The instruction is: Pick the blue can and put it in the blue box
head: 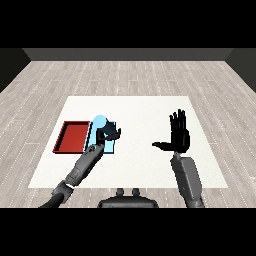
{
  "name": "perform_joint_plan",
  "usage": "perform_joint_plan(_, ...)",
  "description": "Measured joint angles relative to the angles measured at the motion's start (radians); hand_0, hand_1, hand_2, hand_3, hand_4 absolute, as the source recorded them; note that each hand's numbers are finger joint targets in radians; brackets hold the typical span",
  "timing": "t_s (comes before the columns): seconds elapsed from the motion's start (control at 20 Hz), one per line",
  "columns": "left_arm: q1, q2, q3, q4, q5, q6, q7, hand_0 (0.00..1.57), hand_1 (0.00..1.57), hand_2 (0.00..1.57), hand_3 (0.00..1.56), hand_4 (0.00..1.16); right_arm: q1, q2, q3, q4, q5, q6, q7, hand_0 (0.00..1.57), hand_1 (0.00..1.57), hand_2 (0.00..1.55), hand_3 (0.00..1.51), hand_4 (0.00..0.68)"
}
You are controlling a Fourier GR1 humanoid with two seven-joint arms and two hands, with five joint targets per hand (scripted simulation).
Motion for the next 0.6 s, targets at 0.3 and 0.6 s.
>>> perform_joint_plan(0.3, -0.124, 0.043, 0.099, 0.218, -0.013, -0.054, 0.029, 1.57, 1.57, 1.57, 1.51, 1.1, 0.002, -0.021, -0.073, 0.064, -0.019, 0.034, -0.035, 0.0, 0.0, 0.0, 0.0, 0.0)
perform_joint_plan(0.6, -0.219, 0.066, 0.149, 0.483, -0.035, -0.091, 0.072, 1.57, 1.57, 1.57, 1.44, 1.02, -0.012, -0.017, -0.095, 0.103, -0.023, 0.031, -0.03, 0.0, 0.0, 0.0, 0.0, 0.0)
